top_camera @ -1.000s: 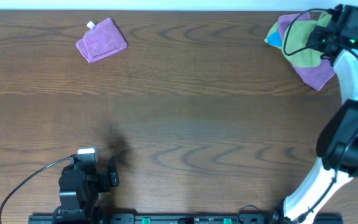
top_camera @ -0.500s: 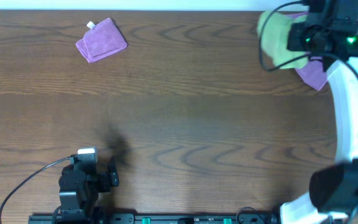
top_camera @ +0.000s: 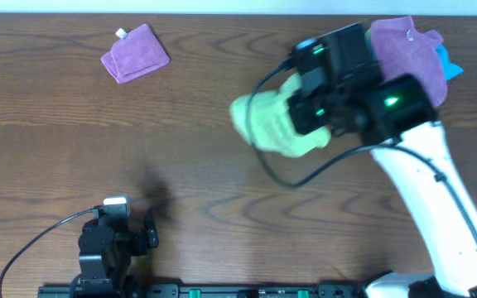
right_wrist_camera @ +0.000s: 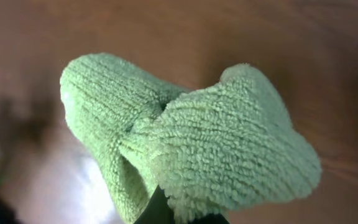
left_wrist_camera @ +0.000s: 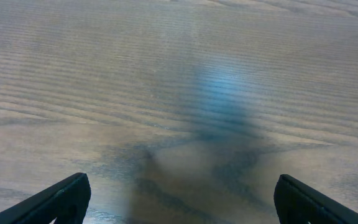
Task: Fold the cloth
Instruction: 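Lift the green cloth with the right gripper and drag it to table center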
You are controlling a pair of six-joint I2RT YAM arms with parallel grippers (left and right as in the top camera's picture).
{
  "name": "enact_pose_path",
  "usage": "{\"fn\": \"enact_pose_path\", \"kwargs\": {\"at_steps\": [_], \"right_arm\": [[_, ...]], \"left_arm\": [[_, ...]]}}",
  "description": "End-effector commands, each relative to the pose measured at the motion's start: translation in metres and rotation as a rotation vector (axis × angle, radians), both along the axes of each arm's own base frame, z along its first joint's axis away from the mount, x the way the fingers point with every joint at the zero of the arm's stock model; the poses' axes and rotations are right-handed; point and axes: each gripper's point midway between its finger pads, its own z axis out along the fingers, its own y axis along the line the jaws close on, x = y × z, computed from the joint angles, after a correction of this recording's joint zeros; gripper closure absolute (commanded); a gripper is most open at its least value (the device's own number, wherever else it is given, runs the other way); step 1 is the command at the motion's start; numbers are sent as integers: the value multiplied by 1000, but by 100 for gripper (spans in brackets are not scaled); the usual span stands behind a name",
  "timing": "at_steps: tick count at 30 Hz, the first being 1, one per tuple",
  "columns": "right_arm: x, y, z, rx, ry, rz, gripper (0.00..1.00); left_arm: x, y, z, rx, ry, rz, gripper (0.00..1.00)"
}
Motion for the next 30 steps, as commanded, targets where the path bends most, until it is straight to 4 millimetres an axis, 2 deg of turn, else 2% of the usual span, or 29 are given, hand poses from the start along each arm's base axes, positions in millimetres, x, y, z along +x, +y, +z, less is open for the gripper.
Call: {"fn": "enact_pose_path", "kwargs": {"at_steps": [1, 4, 8, 10, 11, 12, 13, 14, 15, 17, 22, 26, 30], "right_arm": [[-16, 30, 11, 43, -15, 44, 99], [-22, 50, 11, 53, -28, 96, 99], [-17, 60, -10, 25, 10, 108, 99], [1, 56, -35, -30, 21, 71, 99], [13, 48, -48, -82, 9, 35, 99], [32, 32, -64, -165, -17, -31, 99], [49, 14, -77, -250, -46, -103, 83], [71, -14, -88, -368, -87, -208, 29], [83, -35, -93, -434, -106, -290, 1], [90, -58, -101, -442, -75, -402, 1], [85, -68, -103, -329, 19, -434, 1], [79, -58, -110, -241, 91, -399, 1], [74, -48, -129, -105, 182, -389, 1]], "left_arm": [[-4, 1, -13, 5, 39, 3, 5], [-5, 1, -13, 5, 40, 3, 4], [-4, 1, -13, 4, 40, 3, 5], [-4, 1, -13, 5, 40, 3, 5], [-4, 1, -13, 5, 40, 3, 5], [-4, 1, -13, 5, 39, 3, 5], [-4, 1, -13, 5, 39, 3, 5], [-4, 1, -13, 4, 39, 3, 5], [-4, 1, -13, 4, 40, 3, 5], [-4, 1, -13, 5, 40, 3, 5], [-5, 1, -13, 4, 40, 3, 5], [-5, 1, -13, 4, 40, 3, 5], [-4, 1, -13, 7, 38, 6, 5]]}}
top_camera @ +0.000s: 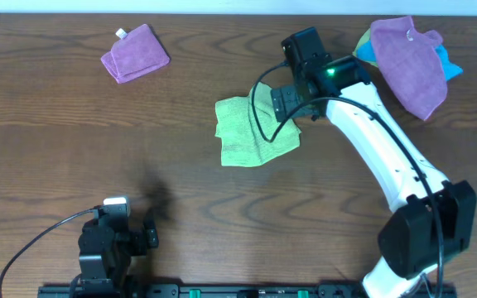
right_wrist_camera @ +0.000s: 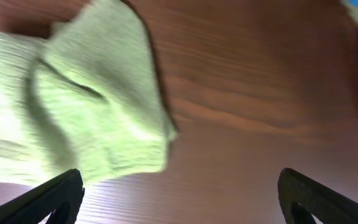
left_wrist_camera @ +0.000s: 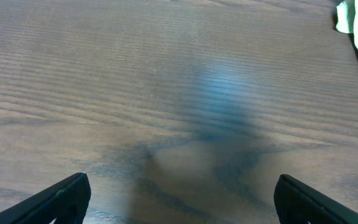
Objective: Fold the cloth
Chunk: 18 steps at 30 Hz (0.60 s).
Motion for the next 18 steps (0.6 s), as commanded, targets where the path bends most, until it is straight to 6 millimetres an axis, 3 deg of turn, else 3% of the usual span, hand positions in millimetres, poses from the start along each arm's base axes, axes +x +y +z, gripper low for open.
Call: {"fn": "enact_pose_path", "kwargs": {"at_steps": [1, 6, 11, 15, 18], "right_arm": [[-8, 4, -15, 154, 66, -41, 1], [-16, 0, -55, 339, 149, -56, 4], [-33, -2, -84, 498, 231, -73, 25], [-45, -1, -98, 538, 268, -83, 30], [-51, 0, -109, 547, 282, -107, 41]], "left_arm": [[-3, 3, -12, 13, 32, 12, 5], [-2, 5, -10, 21, 25, 23, 5], [-1, 5, -9, 21, 19, 23, 5], [3, 5, -4, 12, -9, 27, 5], [3, -3, -4, -19, -10, -9, 5]]}}
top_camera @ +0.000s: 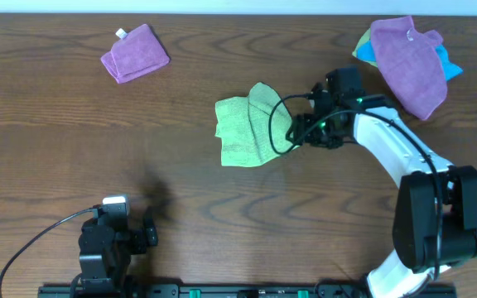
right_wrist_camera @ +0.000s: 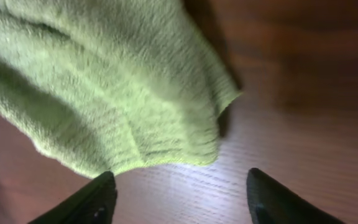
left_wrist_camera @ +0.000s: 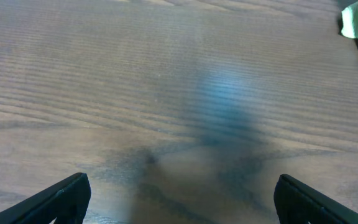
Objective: Fold the cloth
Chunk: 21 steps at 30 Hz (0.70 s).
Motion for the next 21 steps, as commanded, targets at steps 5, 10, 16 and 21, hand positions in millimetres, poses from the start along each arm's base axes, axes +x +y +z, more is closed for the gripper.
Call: {"fn": "enact_pose_path", "kwargs": {"at_steps": [5, 10, 16, 21], "right_arm": [[-11, 8, -14, 76, 22, -41, 47], [-5, 9, -20, 92, -8, -69, 50], [8, 3, -21, 65, -67, -110, 55], [14, 4, -22, 69, -84, -117, 55]], "left_arm": [[-2, -28, -4, -106, 7, -126, 5], [-3, -41, -3, -150, 8, -184, 5], [-4, -43, -2, -160, 8, -196, 5], [-4, -43, -2, -159, 8, -196, 5]]}}
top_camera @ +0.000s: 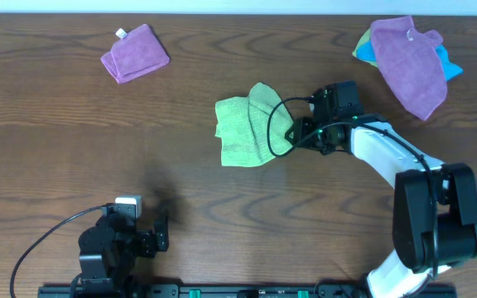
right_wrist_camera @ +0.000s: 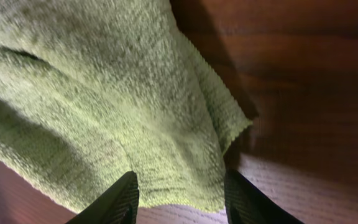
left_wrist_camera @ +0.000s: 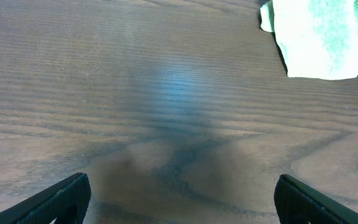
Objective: Fold the cloth
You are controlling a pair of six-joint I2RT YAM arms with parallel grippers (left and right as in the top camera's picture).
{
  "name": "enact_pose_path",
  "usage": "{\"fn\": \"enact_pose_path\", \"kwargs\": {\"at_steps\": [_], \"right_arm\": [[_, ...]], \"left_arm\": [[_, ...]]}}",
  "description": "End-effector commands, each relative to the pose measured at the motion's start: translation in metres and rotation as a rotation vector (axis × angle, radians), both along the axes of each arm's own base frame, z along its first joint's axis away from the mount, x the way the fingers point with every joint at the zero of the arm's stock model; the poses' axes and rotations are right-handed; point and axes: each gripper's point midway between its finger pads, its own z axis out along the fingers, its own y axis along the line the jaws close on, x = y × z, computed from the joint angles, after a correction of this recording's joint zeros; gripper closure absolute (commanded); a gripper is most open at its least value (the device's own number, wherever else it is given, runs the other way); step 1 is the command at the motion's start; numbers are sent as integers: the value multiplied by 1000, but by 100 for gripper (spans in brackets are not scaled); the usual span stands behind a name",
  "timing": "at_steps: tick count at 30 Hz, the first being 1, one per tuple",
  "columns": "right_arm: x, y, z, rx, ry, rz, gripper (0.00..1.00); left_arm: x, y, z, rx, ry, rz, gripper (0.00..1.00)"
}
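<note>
A light green cloth point(top_camera: 249, 129) lies crumpled in the middle of the table, with a flap raised at its top right. My right gripper point(top_camera: 293, 135) is low at the cloth's right edge. In the right wrist view the cloth point(right_wrist_camera: 98, 87) fills the upper left, and its hem lies between the fingers of the right gripper point(right_wrist_camera: 180, 202), which stand apart. My left gripper point(top_camera: 157, 232) stays near the front left, open point(left_wrist_camera: 182, 208) over bare wood, with the cloth point(left_wrist_camera: 322, 37) far ahead to its right.
A folded purple cloth point(top_camera: 135, 54) lies at the back left. A larger purple cloth point(top_camera: 408, 58) lies over blue and yellow ones at the back right. The brown wooden table point(top_camera: 180, 174) carries everything. A black cable loops from the right arm over the green cloth.
The right gripper's fingers stand closer together, with the cloth's hem reaching further in between them. The left gripper has shifted a little to the right, so more of the green cloth shows in its view.
The right gripper first held the green cloth bunched up above the table. Then the cloth lay on the table with the gripper open over its right part. Then the gripper was low at the right edge, and now its fingers stand narrower around the hem.
</note>
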Motion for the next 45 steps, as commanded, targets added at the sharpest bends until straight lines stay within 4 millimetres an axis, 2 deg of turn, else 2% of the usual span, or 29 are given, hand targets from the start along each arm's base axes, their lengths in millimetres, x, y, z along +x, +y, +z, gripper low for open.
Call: {"fn": "enact_pose_path", "kwargs": {"at_steps": [1, 10, 13, 14, 15, 17, 20, 24, 27, 28, 29, 31, 33, 36, 37, 39, 42, 45], "right_arm": [[0, -2, -4, -5, 11, -24, 55], [-4, -2, -20, -18, 47, -21, 57], [-4, -1, -24, -17, 59, -27, 74], [-4, -1, -26, -16, 63, -32, 84], [-4, -1, -26, -15, 67, -35, 98], [-5, 4, -24, 0, 66, -26, 99], [-6, 22, -8, 85, 54, 21, 99], [-9, 59, 41, 206, -21, 123, 99], [-14, 81, 78, 183, -114, 168, 99], [-20, 97, 94, 157, -168, 204, 99], [-24, 108, 101, 148, -192, 229, 99], [-35, 131, 107, 124, -224, 281, 96], [-50, 154, 103, 104, -235, 338, 85], [-62, 167, 88, 54, -217, 371, 83], [-65, 168, 82, 39, -209, 376, 79], [-66, 166, 75, 8, -198, 372, 48], [-63, 156, 67, -43, -183, 346, 25], [-63, 142, 60, -94, -154, 320, 22]], "left_arm": [[-1, -4, -5, -17, 9, -17, 5], [-1, -4, -5, -17, 9, -17, 5], [-1, -4, -5, -17, 10, -17, 5], [-1, -4, -5, -17, 9, -17, 5], [-1, -4, -5, -17, 9, -17, 5], [-1, -4, -5, -17, 9, -17, 5], [-1, -4, -5, -17, 9, -17, 5], [-1, -4, -5, -17, 9, -17, 4], [-1, -4, -5, -17, 9, -17, 5], [-1, -4, -5, -17, 9, -17, 4], [-1, -4, -5, -17, 9, -17, 4], [-1, -4, -5, -17, 9, -17, 4], [-1, -4, -4, -17, 9, -17, 4], [-1, -4, -4, -17, 9, -17, 5], [-1, -4, -5, -17, 9, -17, 5], [-1, -4, -5, -17, 9, -17, 5], [-1, -4, -5, -17, 9, -17, 5], [-1, -4, -5, -17, 9, -17, 4]]}}
